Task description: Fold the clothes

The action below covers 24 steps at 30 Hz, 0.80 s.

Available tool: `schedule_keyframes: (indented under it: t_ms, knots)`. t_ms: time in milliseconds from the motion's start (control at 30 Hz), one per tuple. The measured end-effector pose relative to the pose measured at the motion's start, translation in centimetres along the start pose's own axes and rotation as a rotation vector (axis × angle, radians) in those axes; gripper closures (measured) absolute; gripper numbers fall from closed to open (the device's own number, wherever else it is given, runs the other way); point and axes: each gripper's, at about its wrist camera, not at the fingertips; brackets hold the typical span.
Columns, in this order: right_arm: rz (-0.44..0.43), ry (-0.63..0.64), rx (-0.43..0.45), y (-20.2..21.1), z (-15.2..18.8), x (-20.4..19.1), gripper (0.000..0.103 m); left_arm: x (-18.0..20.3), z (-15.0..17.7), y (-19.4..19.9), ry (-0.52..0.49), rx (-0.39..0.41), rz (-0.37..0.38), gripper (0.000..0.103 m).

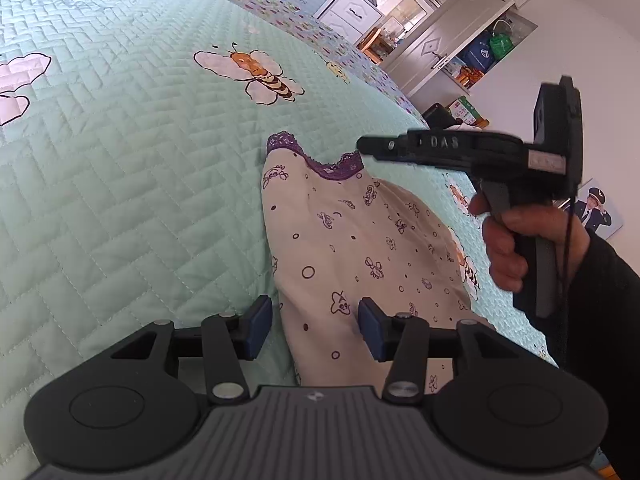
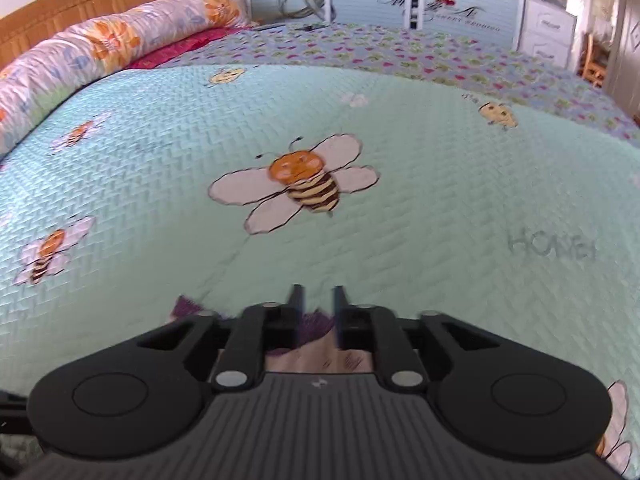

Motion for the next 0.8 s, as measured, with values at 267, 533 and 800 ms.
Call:
schedule_keyframes:
  t_ms: [267, 533, 800]
  knots:
    - [0.065, -0.172, 0.069, 0.0, -0.5, 3.4, 0.075, 1.6, -0.8, 2.1, -0.042, 0.031, -0.012, 0.052]
    - [0.015, -0.224, -0.012, 3.4, 3.8, 5.4, 0.062, 5.7, -3.1, -2.8, -0.154, -0.008, 0.066, 0.044]
    - [0.031, -0.339, 0.093, 7.3, 5.1, 8.5, 0.066, 2.3, -4.4, -3.5, -0.046, -0.019, -0.015, 0.055]
Point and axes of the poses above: each gripper's, at about its wrist camera, not at the fingertips, and y roughly against the way its jaws point, x to its right, z to its underside, and after that the axes turned 10 degrees about x, right-handed
